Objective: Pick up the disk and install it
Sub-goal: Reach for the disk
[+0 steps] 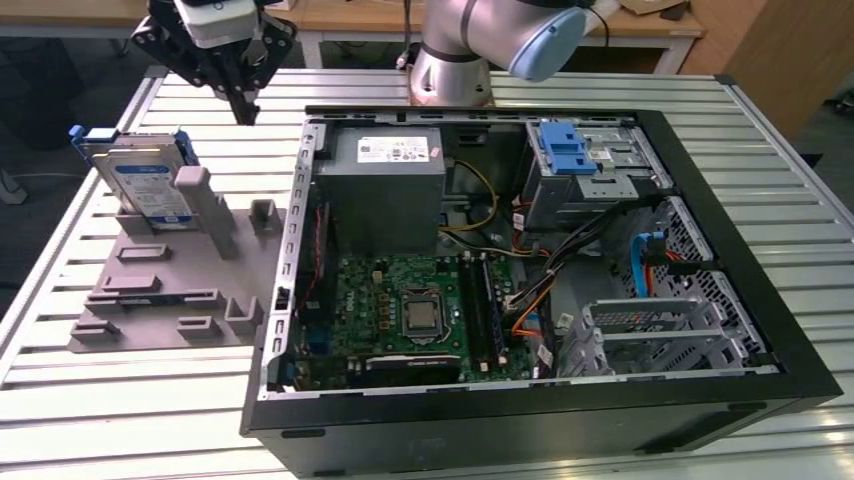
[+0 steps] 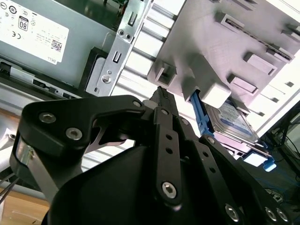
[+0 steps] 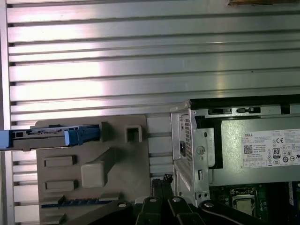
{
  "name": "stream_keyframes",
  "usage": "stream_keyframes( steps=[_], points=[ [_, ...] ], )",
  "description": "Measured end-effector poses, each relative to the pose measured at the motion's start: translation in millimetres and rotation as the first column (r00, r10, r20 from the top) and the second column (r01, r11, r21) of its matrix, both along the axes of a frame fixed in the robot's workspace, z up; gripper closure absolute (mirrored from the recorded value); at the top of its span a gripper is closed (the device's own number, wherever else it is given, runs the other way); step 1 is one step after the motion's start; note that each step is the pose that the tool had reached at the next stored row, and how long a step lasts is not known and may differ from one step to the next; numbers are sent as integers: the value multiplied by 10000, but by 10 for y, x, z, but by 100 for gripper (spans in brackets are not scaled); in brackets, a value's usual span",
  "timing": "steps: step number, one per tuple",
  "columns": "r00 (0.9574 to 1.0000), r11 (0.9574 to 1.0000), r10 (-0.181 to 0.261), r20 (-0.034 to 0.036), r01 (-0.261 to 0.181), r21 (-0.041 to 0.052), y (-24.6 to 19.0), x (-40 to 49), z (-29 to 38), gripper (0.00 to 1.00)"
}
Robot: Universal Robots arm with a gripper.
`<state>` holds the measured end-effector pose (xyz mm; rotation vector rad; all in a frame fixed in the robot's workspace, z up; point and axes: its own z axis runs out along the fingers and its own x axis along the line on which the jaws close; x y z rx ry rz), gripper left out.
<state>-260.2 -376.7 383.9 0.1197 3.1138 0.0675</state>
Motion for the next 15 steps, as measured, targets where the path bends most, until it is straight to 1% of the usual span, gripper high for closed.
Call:
stream_keyframes(
  steps=[9, 15],
  points=[
    [10000, 10000, 0, 0, 0, 0, 0, -4, 0, 89],
    [10000, 10000, 0, 0, 0, 0, 0, -36, -1, 89]
  ],
)
